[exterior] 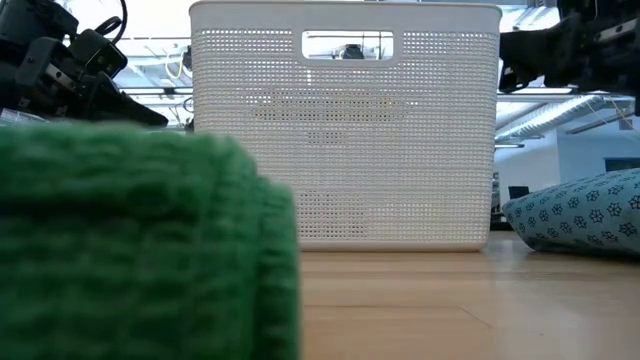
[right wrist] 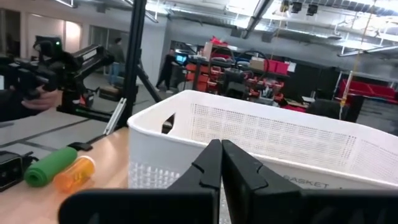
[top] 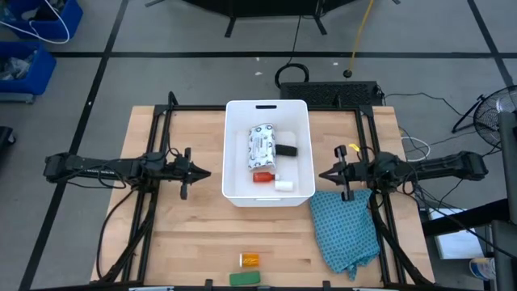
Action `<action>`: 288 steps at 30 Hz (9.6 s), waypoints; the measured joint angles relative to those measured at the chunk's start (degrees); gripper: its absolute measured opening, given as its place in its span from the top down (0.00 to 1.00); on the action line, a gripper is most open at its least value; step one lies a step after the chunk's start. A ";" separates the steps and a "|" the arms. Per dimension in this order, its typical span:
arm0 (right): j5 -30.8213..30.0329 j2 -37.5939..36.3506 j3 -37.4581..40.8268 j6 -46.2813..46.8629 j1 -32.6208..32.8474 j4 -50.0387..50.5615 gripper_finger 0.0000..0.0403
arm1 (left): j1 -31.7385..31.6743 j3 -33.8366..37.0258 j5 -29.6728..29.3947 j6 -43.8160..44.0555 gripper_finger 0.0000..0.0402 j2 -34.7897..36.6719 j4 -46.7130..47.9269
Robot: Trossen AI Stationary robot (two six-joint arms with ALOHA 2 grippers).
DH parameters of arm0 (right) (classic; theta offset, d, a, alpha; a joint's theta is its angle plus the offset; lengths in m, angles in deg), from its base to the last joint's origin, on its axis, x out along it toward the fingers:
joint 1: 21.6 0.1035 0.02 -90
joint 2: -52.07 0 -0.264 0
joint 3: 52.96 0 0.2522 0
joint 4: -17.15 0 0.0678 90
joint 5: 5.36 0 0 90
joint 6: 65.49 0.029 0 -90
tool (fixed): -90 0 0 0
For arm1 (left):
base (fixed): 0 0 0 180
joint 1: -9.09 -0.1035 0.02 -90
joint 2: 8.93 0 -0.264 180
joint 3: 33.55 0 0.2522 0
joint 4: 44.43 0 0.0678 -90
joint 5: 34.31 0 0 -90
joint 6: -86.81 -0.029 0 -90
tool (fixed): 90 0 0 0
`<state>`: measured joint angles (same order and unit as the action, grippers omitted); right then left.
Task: Pick & place medical supplies in basket/bin
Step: Put the orange pill bottle into the white bin, then put the green bandage into the white bin
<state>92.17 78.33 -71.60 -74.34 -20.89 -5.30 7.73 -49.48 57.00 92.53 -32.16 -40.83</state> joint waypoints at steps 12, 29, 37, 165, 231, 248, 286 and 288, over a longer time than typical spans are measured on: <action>0.00 0.00 0.87 -0.43 0.00 -0.67 1.00 | 0.40 0.00 7.71 2.30 0.94 -0.01 -0.18; -0.28 0.00 0.92 -0.70 0.00 -0.87 1.00 | 29.97 -0.03 -11.57 9.88 0.94 -19.68 -24.20; -0.26 0.00 0.94 -1.02 0.00 -0.87 1.00 | 40.99 -13.27 -22.58 10.96 0.94 -37.17 -22.30; -4.28 0.26 0.98 4.80 0.15 3.14 1.00 | 45.84 -16.90 -73.73 -2.71 0.50 -7.85 12.07; -1.28 0.53 1.77 3.62 0.13 -2.36 1.00 | -9.16 -80.83 16.69 -0.55 0.49 -93.25 28.33; -1.40 0.52 1.77 3.62 0.13 -2.34 1.00 | -7.91 -80.83 16.89 -5.20 0.34 -93.78 29.24; -1.73 0.57 1.77 4.75 0.11 -2.62 1.00 | 24.14 -48.94 -25.09 6.87 0.99 -33.68 37.79; -1.73 0.57 1.77 4.93 0.11 -2.60 1.00 | 25.39 -40.47 -24.74 6.01 0.99 -31.00 26.26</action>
<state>90.44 78.90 -69.83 -69.41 -20.78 -7.90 33.12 -89.95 32.26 98.54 -63.17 -14.56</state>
